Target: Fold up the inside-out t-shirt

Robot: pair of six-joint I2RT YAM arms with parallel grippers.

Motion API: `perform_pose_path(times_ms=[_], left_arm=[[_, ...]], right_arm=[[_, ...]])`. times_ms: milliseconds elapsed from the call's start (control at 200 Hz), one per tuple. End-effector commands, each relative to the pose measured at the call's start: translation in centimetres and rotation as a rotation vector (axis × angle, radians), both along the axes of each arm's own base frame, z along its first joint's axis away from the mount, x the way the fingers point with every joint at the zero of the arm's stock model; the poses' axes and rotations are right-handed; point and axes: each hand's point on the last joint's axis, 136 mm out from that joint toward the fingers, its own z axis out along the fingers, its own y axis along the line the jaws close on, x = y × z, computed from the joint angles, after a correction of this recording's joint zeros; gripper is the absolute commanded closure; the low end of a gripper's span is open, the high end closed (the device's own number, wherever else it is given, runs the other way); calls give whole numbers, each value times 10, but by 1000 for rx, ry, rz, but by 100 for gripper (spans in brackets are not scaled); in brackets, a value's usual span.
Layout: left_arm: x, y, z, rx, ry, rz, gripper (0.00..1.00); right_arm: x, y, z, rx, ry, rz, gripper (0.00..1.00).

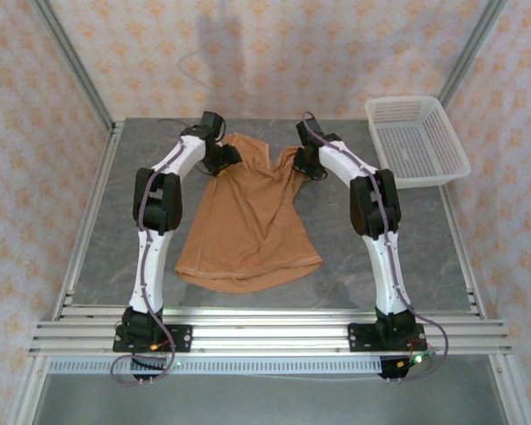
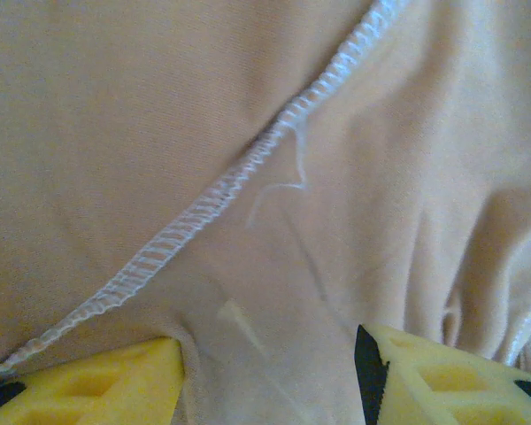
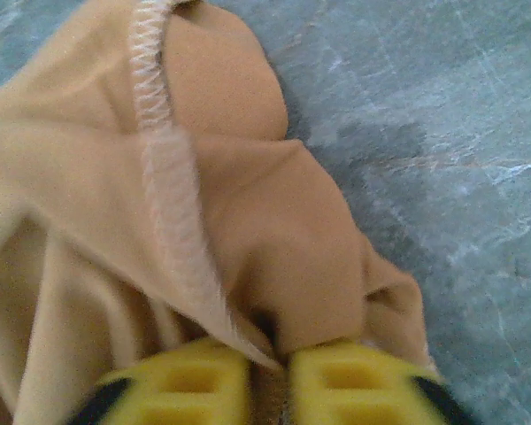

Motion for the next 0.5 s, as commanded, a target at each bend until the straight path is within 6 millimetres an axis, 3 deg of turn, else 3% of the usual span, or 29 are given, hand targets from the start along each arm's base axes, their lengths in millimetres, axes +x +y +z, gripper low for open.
perform_pose_path(times_ms=[0, 125, 300, 395, 465, 495], left_arm=[[-20, 63, -37, 69, 144, 132, 43], [-34, 89, -38, 103, 155, 178, 43], [-47, 98, -33, 159, 162, 184, 43], [-52, 103, -27, 187, 155, 189, 43], [-52, 100, -20, 177, 137, 189, 43], [-52, 98, -15, 171, 127, 186, 42]], right_arm=[[20, -25, 23, -8, -41, -28, 100], [24, -43, 67, -45, -102, -22, 100], [19, -60, 131, -111, -190, -31, 100], [15, -68, 146, -149, -197, -44, 100], [15, -68, 146, -153, -197, -44, 100], [16, -66, 143, -142, -191, -38, 83]])
